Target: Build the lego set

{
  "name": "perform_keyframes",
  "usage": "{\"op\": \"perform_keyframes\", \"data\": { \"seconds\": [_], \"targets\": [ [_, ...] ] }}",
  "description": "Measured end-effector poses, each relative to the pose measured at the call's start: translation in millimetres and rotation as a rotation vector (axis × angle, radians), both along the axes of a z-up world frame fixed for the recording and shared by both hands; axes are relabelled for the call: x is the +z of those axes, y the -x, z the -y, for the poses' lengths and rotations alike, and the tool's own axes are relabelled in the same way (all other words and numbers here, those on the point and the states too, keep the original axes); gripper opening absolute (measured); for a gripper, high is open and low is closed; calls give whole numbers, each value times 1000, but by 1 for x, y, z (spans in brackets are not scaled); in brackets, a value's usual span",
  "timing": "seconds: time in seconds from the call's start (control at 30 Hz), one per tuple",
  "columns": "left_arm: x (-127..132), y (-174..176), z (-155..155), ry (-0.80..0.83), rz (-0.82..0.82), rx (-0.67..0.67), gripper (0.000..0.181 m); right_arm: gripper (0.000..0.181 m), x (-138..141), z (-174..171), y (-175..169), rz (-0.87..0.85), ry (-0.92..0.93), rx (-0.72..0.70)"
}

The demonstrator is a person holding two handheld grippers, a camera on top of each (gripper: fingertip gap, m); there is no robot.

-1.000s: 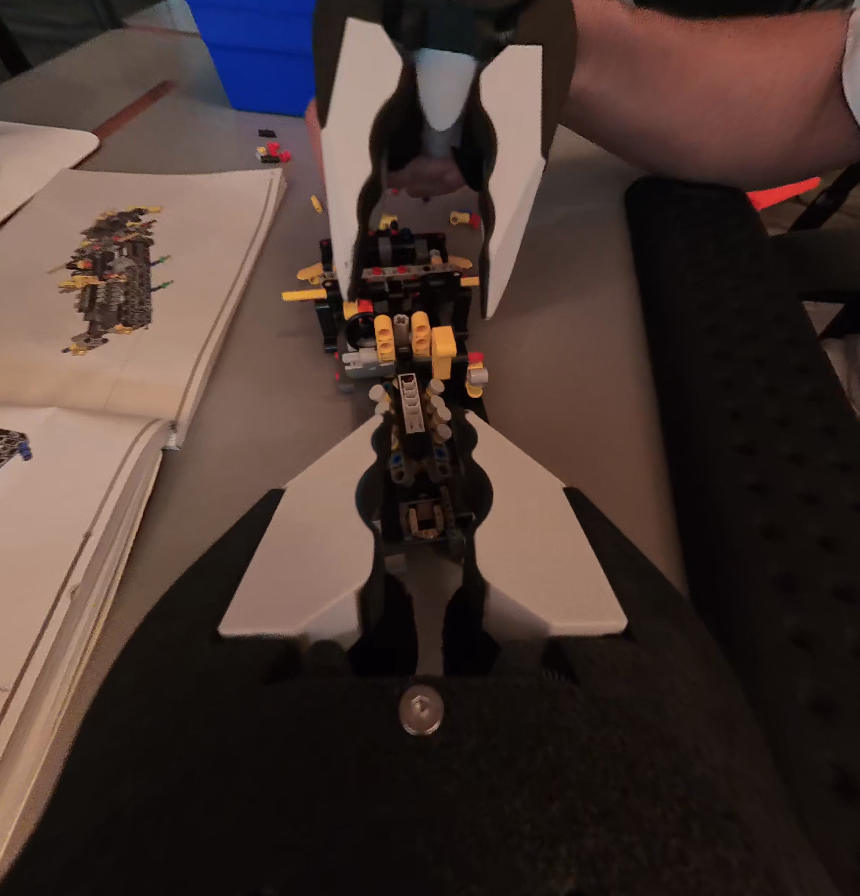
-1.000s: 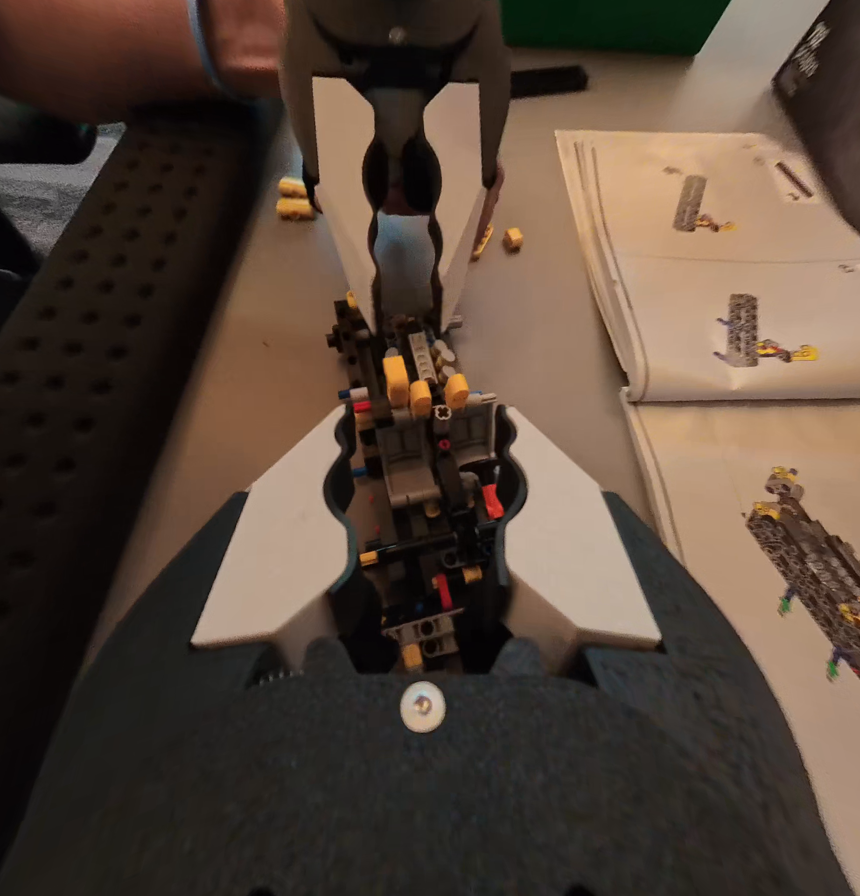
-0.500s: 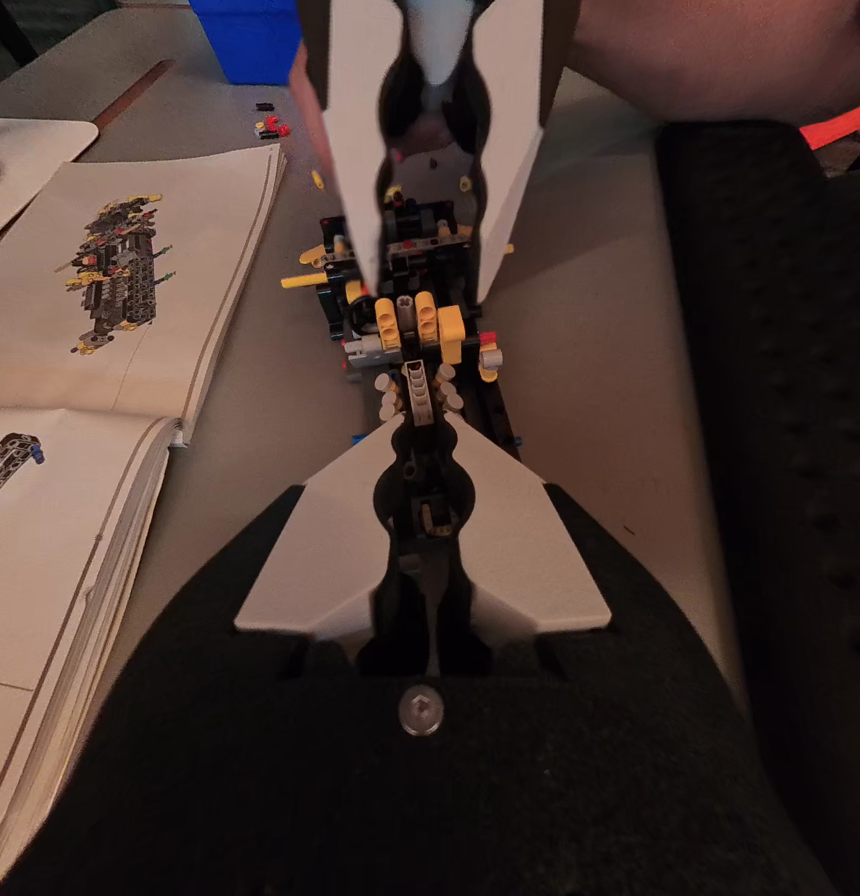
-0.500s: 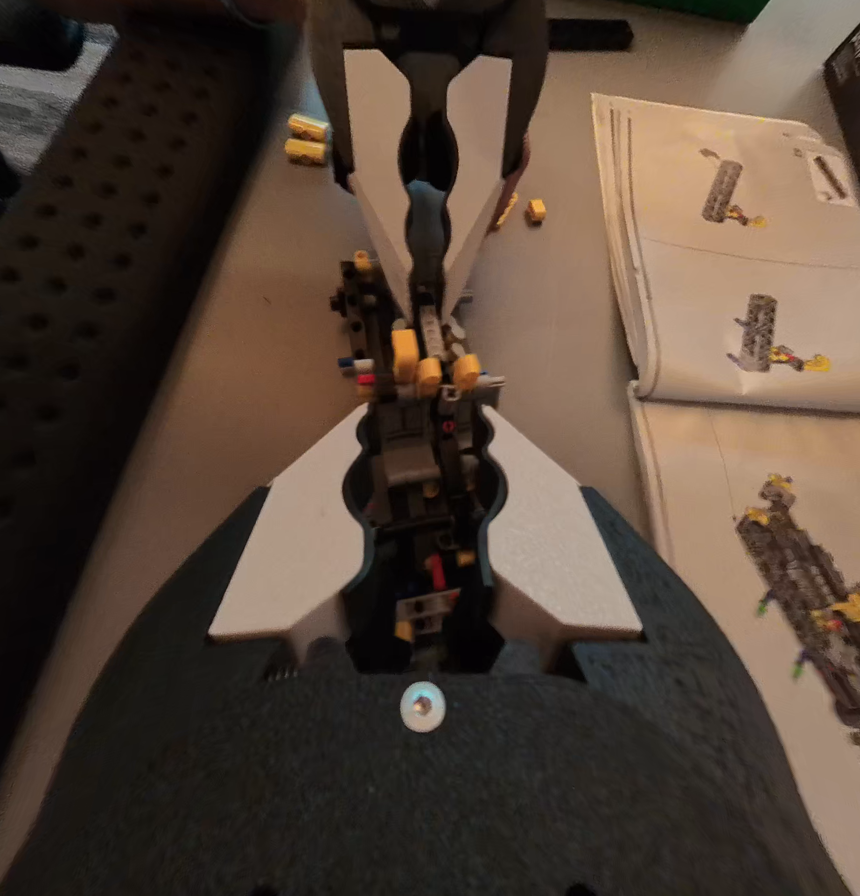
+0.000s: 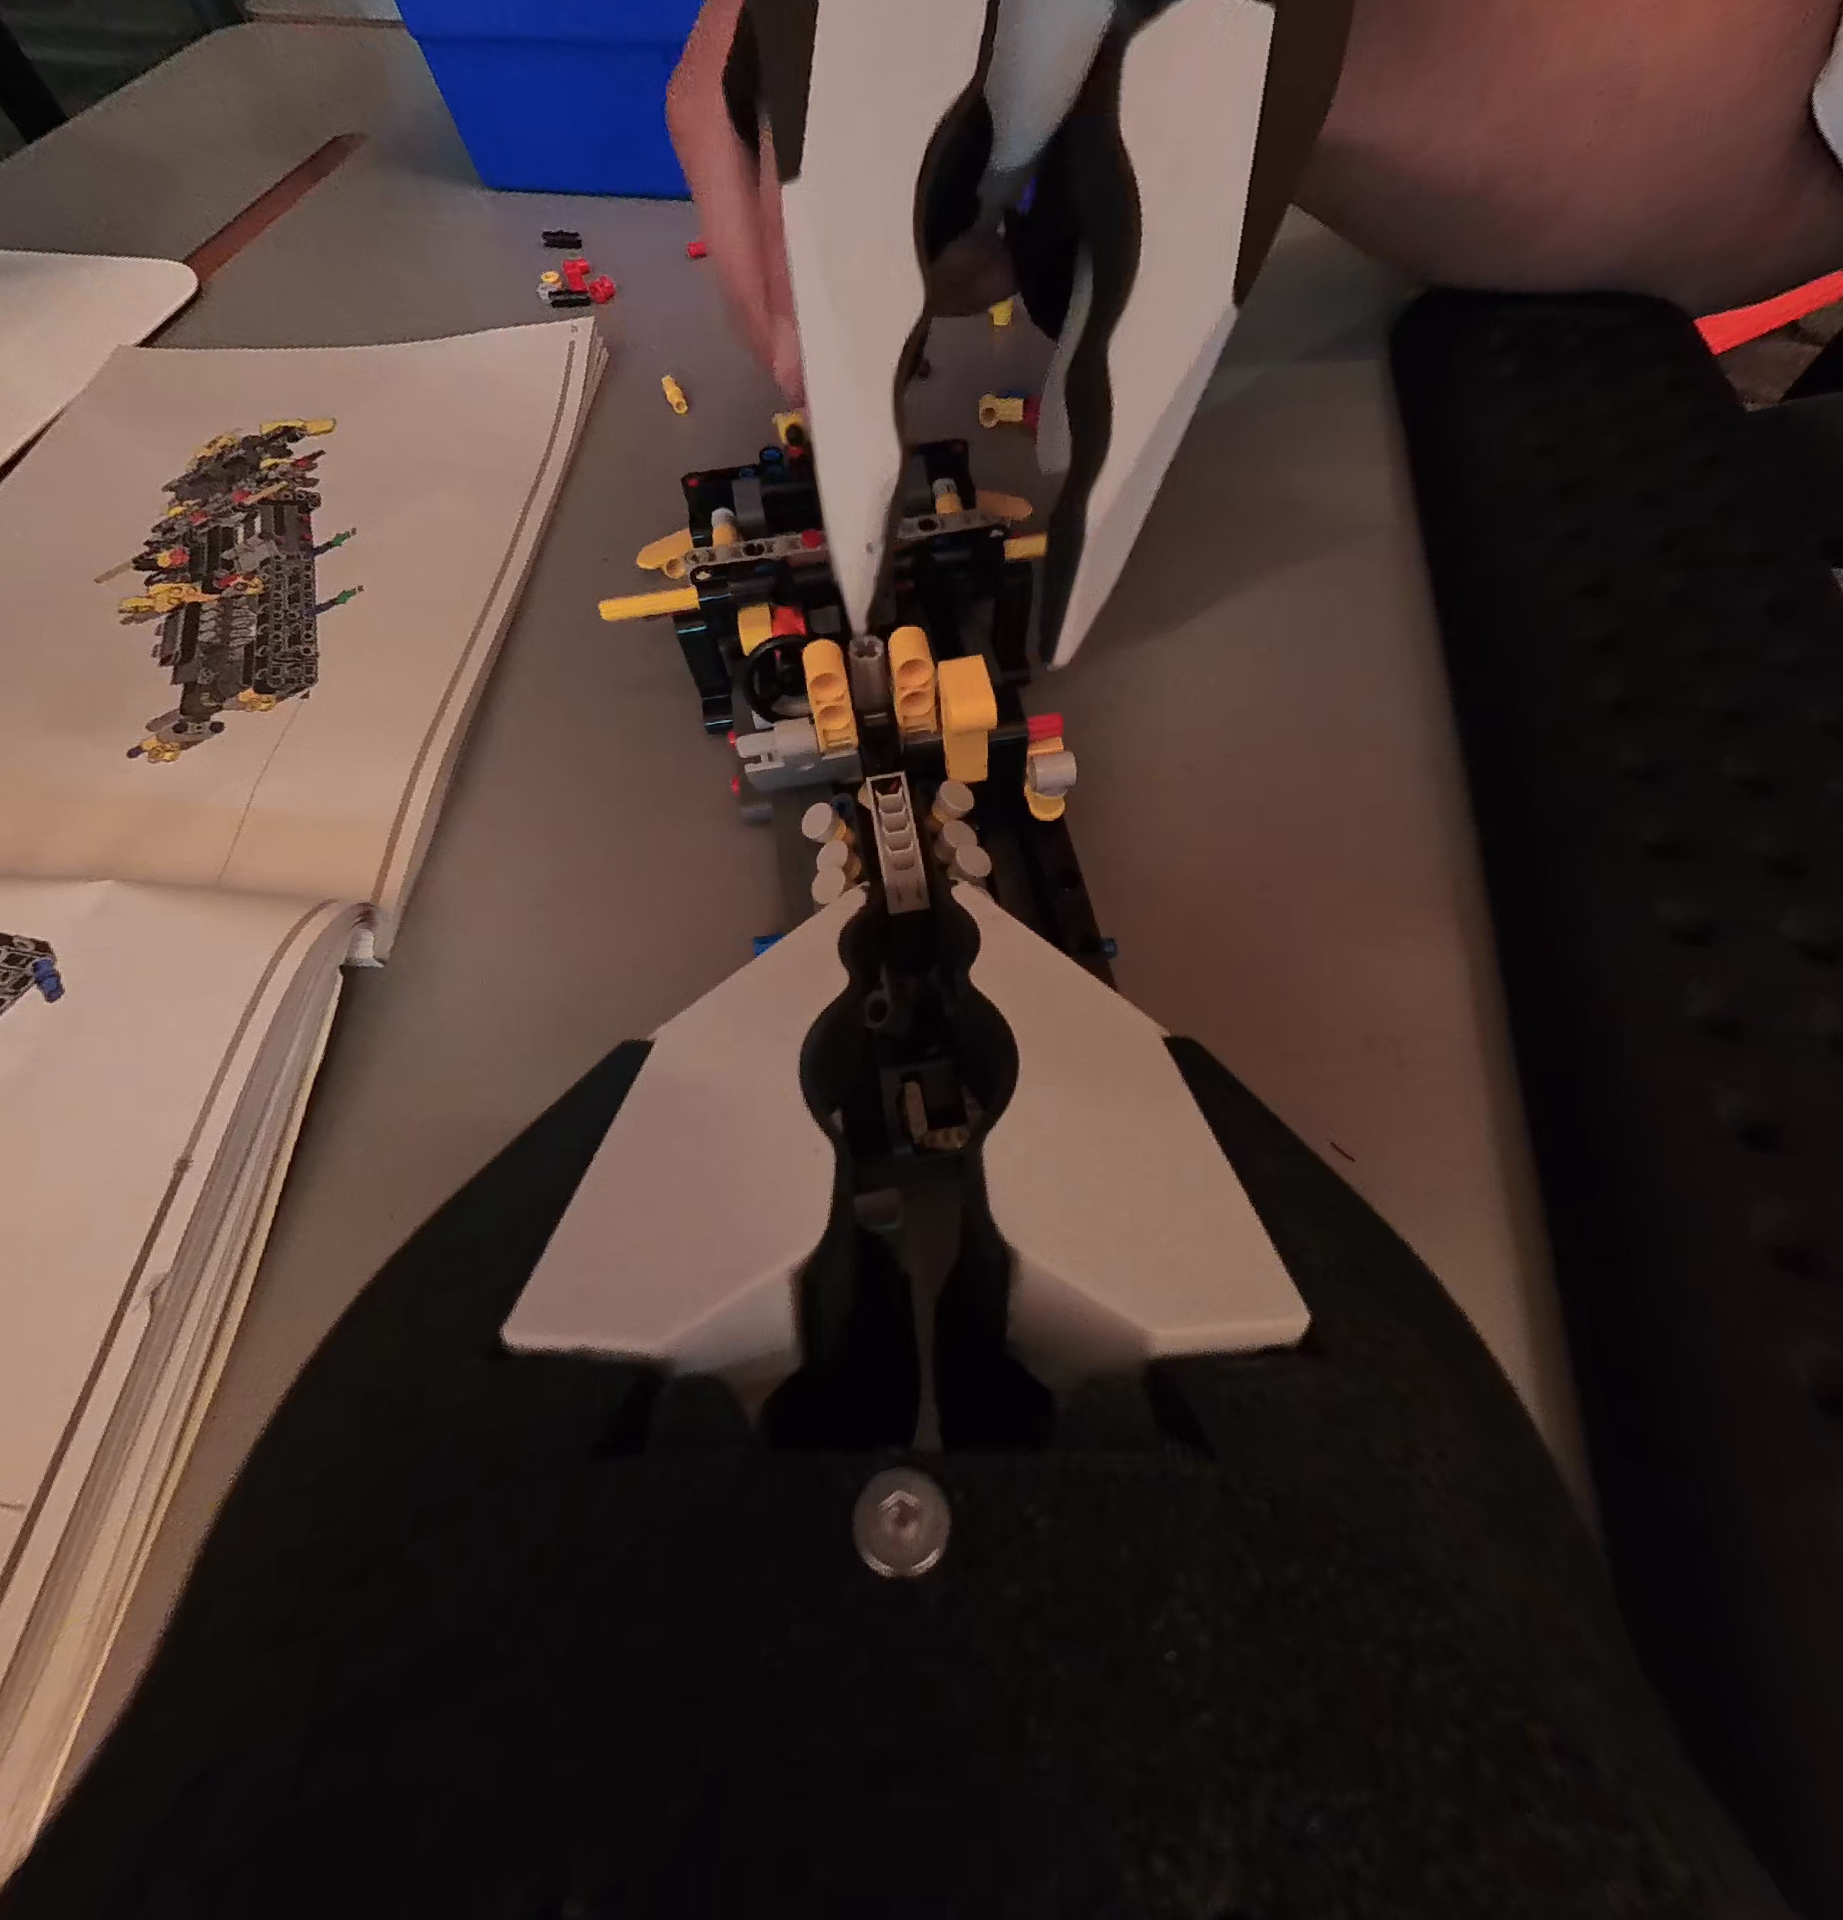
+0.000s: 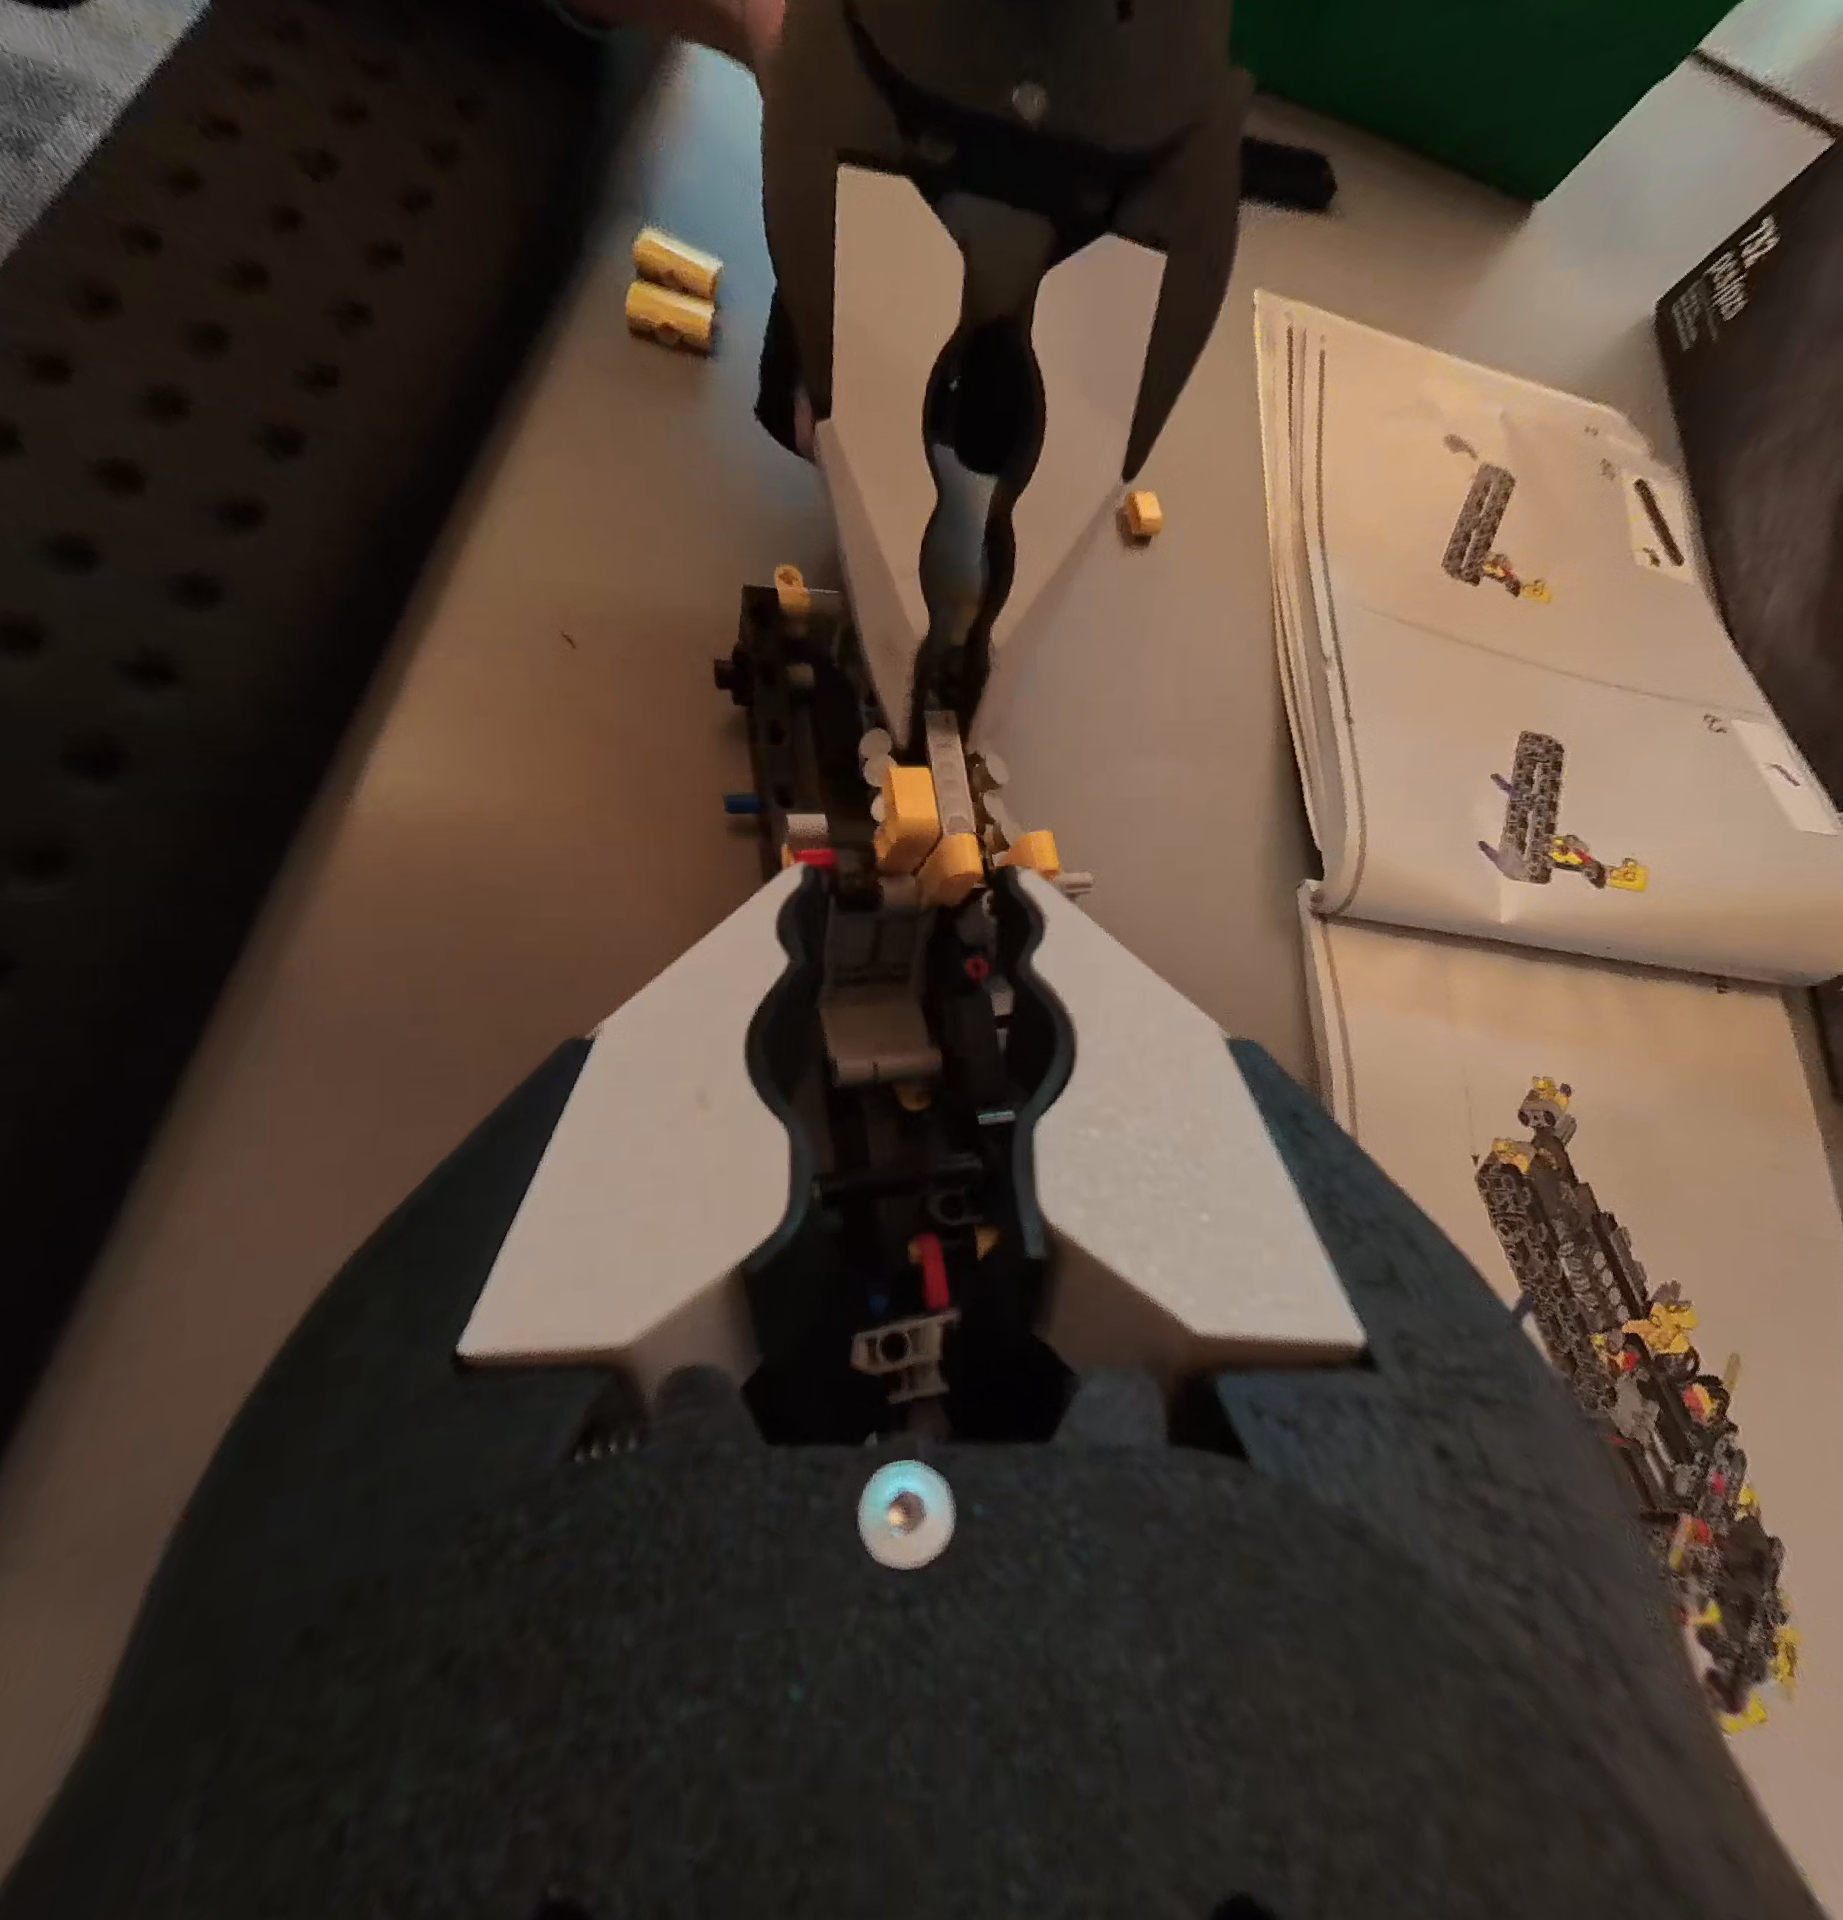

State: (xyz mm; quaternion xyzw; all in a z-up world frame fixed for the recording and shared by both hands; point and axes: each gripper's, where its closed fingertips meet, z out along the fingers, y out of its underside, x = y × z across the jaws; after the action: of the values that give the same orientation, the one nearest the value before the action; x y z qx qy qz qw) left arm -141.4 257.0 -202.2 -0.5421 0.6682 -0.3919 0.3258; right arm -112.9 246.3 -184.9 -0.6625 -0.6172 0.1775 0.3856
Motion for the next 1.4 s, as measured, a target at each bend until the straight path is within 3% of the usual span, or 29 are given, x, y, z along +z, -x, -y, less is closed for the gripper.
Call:
{"op": "perform_keyframes", "data": {
  "seconds": [0.2,0.57,0.83,0.93,1.0,1.13,1.3,1.4],
  "targets": [
    [0,-1,1,0,1,-5,9,28,-7,-1,4,69,-5,27],
    [0,-1,1,-5,2,-3,9,26,-8,-2,3,29,30,63],
    [0,-3,1,-22,4,0,9,27,-7,-1,3,23,33,29],
    [0,-5,2,-34,7,1,9,30,6,2,-1,-11,30,-23],
    [0,-6,2,-34,4,6,9,25,17,8,-8,-54,60,-77],
    [4,-5,3,-24,8,12,13,27,23,13,-21,-174,141,-326],
    [32,10,-4,46,119,34,26,41,-1,32,-35,-189,138,-586],
    [26,24,-22,62,110,102,31,39,-17,30,-56,-134,70,-782]
  ]
}}
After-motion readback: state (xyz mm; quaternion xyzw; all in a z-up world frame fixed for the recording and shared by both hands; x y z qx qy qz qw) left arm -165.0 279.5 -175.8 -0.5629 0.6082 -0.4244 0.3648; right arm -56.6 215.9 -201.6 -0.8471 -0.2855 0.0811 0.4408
